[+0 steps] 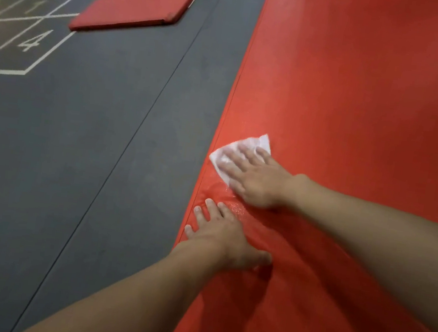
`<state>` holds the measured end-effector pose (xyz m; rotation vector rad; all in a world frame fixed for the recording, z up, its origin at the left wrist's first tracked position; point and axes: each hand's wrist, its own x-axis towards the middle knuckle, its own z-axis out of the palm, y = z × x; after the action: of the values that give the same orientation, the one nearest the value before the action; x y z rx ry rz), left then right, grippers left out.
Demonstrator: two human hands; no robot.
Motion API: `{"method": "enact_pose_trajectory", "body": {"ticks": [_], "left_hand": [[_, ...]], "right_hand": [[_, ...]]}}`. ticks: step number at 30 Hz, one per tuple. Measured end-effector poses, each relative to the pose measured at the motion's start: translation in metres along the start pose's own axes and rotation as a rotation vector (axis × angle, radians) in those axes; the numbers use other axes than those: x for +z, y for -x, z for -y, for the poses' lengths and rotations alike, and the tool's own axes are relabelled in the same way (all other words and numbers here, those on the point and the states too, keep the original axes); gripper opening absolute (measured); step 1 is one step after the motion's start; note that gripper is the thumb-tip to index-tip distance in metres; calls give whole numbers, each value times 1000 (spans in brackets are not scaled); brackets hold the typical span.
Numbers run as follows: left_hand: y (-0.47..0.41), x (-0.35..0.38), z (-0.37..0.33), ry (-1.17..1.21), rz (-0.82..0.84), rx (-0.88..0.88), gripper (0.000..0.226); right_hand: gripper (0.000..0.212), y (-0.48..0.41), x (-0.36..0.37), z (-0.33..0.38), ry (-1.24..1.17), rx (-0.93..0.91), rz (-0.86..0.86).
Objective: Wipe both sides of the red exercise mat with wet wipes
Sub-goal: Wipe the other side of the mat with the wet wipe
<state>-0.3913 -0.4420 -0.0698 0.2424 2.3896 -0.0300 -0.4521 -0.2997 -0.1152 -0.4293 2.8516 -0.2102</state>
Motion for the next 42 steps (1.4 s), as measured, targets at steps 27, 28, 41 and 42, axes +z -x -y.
{"method": "enact_pose_trajectory", "body": {"ticks": [27, 28, 41, 42], "left_hand": [[-6, 17, -32, -133, -26, -159, 137], [-6, 17, -31, -134, -37, -151, 137], [-2, 6, -25, -269, -109, 220, 128], [-2, 4, -26, -273, -92, 213, 129]], "right_hand": [[57, 58, 3, -47, -11, 154, -8], [60, 68, 11, -40, -10, 62, -21], [57, 110, 20, -70, 10, -46, 0], [56, 107, 14, -81, 13, 20, 12]]}}
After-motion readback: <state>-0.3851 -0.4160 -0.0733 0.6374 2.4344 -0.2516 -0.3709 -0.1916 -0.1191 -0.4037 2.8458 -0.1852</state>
